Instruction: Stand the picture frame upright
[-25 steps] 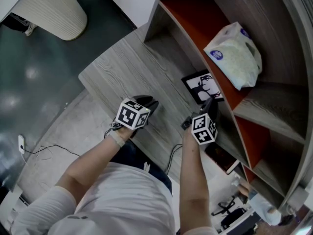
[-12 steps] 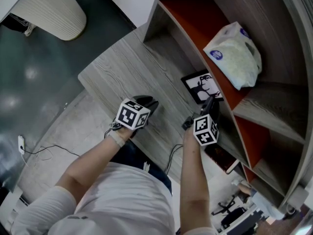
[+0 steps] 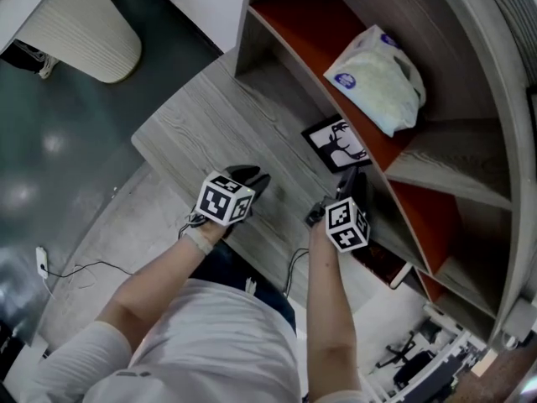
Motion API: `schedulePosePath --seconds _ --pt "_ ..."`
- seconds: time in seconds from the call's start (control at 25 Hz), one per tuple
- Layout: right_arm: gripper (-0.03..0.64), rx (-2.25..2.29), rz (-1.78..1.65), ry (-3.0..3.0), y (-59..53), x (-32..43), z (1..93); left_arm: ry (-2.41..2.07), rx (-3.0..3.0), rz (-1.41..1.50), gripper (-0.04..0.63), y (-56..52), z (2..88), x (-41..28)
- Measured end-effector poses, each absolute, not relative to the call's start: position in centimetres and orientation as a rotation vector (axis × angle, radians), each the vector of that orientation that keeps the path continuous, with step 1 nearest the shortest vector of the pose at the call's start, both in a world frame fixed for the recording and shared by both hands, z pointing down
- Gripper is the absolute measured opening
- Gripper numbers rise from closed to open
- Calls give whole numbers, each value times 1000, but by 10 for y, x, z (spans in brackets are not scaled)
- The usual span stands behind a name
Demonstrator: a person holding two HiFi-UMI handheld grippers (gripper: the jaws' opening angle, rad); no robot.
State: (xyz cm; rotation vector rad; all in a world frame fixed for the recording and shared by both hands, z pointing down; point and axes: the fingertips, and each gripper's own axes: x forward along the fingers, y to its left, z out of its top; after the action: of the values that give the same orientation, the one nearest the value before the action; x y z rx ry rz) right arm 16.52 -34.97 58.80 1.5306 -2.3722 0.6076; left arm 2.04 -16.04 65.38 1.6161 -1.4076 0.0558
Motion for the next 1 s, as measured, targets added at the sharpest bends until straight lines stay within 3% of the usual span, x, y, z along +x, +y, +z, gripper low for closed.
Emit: schedulePosePath --seconds 0.2,0.52,1.0 --pt "55 1476 660 -2395 -325 171 583 -1439 1668 42 115 -160 637 27" --pt "41 1362 733 -2431 -283 171 573 -1469 1743 68 43 -152 607 38" --pt "41 1155 886 -2501 -219 149 525 -1457 1880 133 34 -134 542 46"
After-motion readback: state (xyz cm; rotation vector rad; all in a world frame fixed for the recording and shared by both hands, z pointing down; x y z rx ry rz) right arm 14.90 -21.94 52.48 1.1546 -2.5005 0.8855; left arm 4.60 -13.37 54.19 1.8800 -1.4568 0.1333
